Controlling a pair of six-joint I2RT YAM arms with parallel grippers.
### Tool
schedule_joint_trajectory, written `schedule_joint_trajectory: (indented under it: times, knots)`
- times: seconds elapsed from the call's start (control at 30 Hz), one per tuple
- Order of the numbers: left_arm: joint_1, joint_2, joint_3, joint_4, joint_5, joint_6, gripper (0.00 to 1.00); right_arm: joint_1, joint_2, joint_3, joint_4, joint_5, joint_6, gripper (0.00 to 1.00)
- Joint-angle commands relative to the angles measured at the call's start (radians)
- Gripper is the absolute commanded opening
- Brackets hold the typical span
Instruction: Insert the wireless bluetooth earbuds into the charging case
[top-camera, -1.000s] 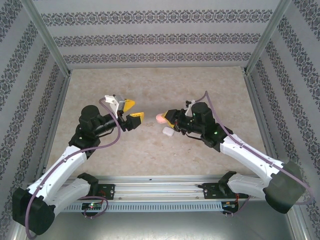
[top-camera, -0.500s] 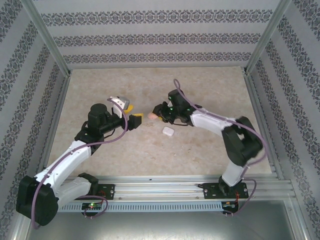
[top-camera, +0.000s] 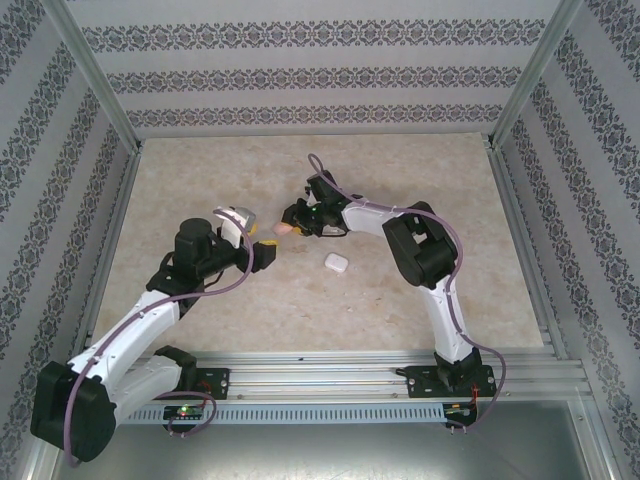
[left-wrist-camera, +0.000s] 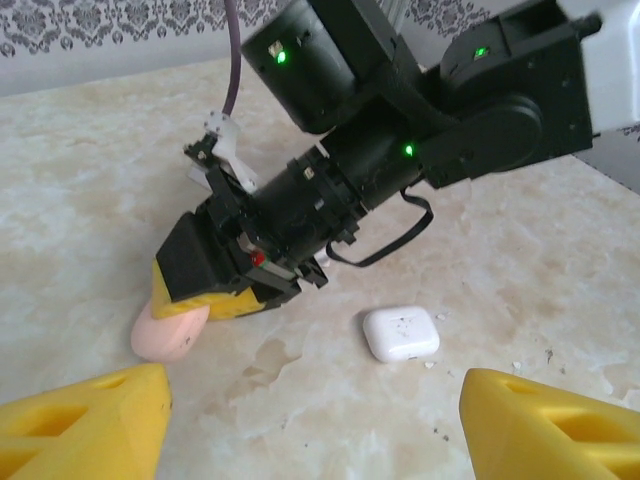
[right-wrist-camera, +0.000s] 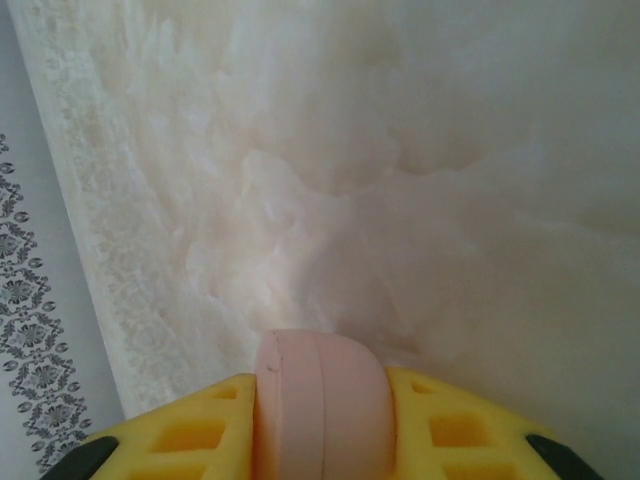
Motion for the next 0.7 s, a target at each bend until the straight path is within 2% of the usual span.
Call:
schedule_joint_trajectory:
  times: [0.0, 0.1, 0.23, 0.5, 0.67]
  knots:
    - [0.014, 0.002, -0.018, -0.006, -0.009, 0.029, 0.73, -0.008, 0.025, 0.018, -0.065, 0.016, -0.052, 0.24]
    - [0.018, 0.028, -0.005, 0.001, 0.0, 0.041, 0.73, -0.008, -0.008, 0.001, -0.091, 0.048, -0.069, 0.38]
    - [0.02, 0.053, 0.012, 0.003, 0.009, 0.059, 0.73, -0.006, -0.068, 0.007, -0.17, 0.087, -0.121, 0.47]
    - [0.022, 0.057, 0.013, 0.001, 0.027, 0.074, 0.73, -0.001, -0.187, 0.051, -0.336, 0.144, -0.229, 0.52]
    - [0.022, 0.075, 0.031, -0.002, 0.066, 0.091, 0.72, 0.005, -0.296, 0.003, -0.381, 0.209, -0.314, 0.52]
